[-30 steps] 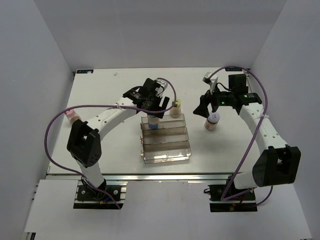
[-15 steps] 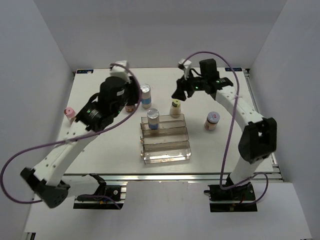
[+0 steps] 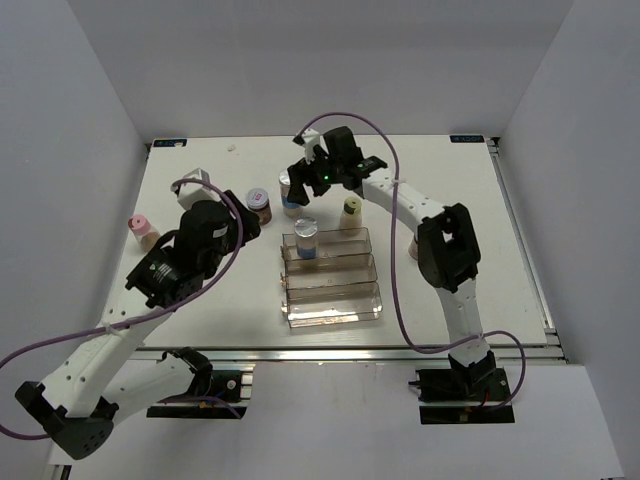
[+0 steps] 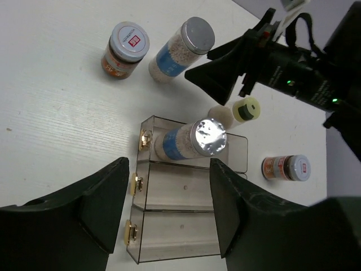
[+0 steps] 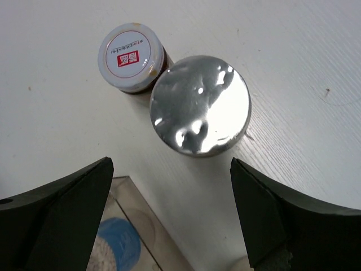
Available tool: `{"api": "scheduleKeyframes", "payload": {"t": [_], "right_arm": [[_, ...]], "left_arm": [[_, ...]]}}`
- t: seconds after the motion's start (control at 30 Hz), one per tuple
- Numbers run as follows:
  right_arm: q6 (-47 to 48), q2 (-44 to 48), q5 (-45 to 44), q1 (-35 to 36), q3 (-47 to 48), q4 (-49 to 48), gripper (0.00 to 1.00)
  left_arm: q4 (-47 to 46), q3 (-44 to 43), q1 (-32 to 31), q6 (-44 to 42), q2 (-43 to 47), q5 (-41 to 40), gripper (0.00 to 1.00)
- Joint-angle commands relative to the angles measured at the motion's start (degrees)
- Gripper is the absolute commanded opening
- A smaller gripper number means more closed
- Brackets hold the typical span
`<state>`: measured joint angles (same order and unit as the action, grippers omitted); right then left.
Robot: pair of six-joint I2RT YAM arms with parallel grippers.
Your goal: Organize the condiment bottles
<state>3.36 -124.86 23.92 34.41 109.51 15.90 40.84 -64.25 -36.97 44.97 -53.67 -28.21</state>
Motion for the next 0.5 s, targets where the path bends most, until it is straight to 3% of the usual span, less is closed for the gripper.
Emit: {"api": "scheduleKeyframes", "payload": {"t": [0.0,0.2,0.47], "right_arm": [[-0.3,-1.6,-3.9,1.6,4.9,-3.9,0.89],[0.1,-7.4,-13.5,3.2,9.6,-7.5,0.89],[1.7,-8.9,-10.5,3.1,7.6,-15.2,0.76]], "left_arm": [[2.7,0.5,0.1,4.9,3.2,-2.6,0.69],[4.5,0.7,0.1,6.3,3.3,-3.0,0.69],[3.9,2.2,0.1,6.4,1.9,-2.0,0.69]]}}
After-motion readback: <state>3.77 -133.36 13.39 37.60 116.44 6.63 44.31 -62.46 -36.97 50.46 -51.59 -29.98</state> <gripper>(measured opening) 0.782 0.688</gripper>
